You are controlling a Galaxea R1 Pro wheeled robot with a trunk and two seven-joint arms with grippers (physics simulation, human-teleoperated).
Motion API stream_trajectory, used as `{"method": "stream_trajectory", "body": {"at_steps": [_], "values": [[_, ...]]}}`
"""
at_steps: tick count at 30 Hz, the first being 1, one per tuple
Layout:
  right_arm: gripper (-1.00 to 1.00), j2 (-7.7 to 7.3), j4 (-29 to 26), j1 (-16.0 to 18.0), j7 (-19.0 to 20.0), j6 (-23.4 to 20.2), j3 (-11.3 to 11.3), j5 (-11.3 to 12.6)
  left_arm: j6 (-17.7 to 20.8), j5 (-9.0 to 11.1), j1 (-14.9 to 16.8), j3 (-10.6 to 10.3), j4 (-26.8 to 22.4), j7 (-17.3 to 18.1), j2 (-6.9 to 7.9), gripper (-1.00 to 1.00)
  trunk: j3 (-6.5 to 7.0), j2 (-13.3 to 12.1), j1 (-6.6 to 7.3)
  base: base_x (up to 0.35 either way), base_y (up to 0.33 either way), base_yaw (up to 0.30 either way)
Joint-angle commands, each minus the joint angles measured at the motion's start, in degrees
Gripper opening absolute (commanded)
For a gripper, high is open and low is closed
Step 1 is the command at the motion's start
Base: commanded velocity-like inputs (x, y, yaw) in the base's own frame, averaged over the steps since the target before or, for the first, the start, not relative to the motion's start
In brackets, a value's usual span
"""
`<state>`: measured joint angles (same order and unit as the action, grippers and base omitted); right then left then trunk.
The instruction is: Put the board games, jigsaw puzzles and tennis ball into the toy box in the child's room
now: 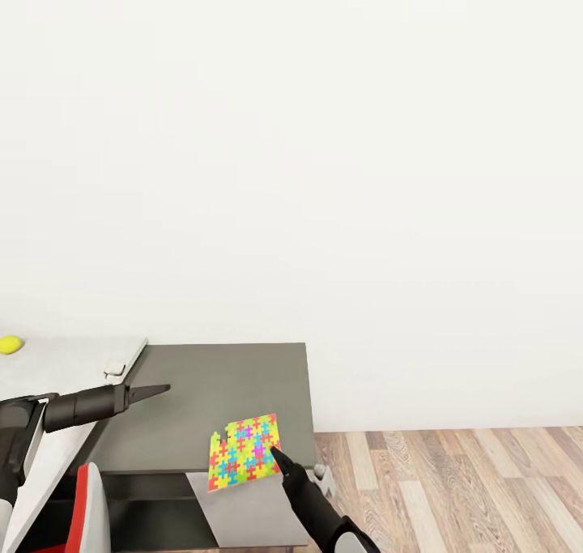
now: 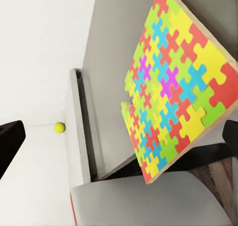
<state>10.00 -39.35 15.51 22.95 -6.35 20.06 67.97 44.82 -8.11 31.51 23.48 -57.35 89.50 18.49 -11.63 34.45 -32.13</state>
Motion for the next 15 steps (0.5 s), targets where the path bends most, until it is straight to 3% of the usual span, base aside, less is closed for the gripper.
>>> {"method": "stream_trajectory", "body": {"at_steps": [1, 8, 15], "values": [[1.00, 0.00, 0.02, 0.04, 0.15, -0.45, 0.00, 0.67, 0.61, -0.59, 0.06, 0.13, -0.05, 0.50, -0.03, 1.00, -0.28, 0.50, -0.24, 0.000, 0.000, 0.000], [1.00, 0.00, 0.11, 0.04, 0.09, -2.18, -0.07, 1.14, 0.70, -0.59, 0.08, 0.23, -0.05, 0.50, 0.04, 1.00, -1.54, 3.31, -1.78, 0.000, 0.000, 0.000], [1.00, 0.00, 0.15, 0.04, 0.00, -3.91, -0.03, 3.21, 0.71, -0.59, 0.07, 0.23, -0.05, 0.50, 0.06, 1.00, -2.79, 6.12, -3.32, 0.000, 0.000, 0.000]]}}
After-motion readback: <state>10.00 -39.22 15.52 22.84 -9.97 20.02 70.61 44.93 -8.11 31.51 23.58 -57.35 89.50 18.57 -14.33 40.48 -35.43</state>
